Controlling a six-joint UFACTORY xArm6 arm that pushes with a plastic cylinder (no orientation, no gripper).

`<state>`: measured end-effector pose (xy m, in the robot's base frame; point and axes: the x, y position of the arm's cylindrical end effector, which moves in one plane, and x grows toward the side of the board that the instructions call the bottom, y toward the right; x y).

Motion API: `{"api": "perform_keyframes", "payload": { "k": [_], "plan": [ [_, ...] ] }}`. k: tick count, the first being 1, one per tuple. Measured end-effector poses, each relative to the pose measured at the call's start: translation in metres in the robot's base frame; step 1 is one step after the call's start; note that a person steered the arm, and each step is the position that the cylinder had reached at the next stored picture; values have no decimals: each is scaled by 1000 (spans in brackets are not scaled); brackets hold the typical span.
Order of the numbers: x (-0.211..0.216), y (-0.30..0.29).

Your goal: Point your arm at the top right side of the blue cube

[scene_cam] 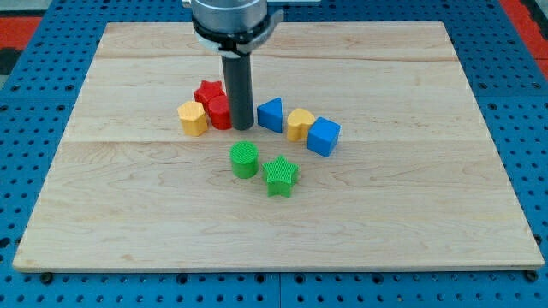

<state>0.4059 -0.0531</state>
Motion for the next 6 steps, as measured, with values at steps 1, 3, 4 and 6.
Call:
{"api": "perform_keyframes", "payload": {
  "k": [1,3,4,6],
  "plan": [
    [-30,-21],
    [-68,-17],
    [-68,46],
    [-33,244]
  ]
}}
